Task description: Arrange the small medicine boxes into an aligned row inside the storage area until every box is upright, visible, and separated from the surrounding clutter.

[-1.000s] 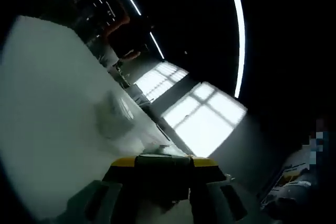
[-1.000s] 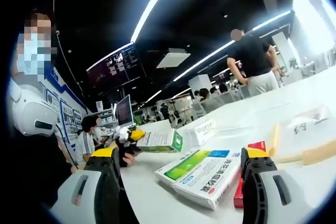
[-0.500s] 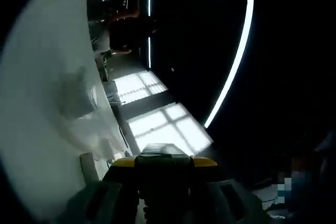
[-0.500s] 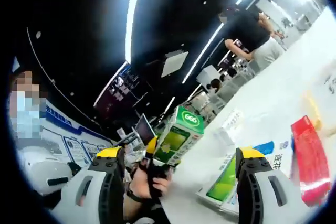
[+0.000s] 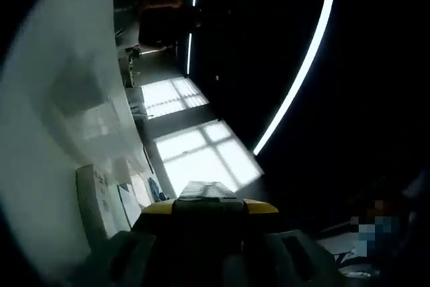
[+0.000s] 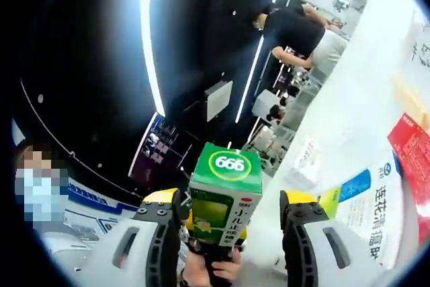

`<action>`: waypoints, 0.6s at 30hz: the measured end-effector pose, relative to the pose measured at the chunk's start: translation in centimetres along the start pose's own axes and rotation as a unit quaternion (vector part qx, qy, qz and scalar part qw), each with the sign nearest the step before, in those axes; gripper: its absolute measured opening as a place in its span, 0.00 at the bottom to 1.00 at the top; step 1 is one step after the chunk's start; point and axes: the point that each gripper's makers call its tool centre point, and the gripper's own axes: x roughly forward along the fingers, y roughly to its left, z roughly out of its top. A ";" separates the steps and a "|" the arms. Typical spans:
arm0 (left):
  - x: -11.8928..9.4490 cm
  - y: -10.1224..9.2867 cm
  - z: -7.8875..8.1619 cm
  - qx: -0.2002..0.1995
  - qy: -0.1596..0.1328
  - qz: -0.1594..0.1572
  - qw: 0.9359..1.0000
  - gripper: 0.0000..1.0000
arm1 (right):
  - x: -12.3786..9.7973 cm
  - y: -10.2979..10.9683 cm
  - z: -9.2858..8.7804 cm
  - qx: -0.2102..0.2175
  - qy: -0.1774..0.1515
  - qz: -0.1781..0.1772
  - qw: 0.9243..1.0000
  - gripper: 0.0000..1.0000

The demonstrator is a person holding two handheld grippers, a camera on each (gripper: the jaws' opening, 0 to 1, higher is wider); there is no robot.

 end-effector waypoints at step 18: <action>0.4 -1.0 -1.6 0.052 0.038 -0.002 0.998 0.36 | -0.6 0.6 1.4 0.072 -0.009 0.010 0.997 0.35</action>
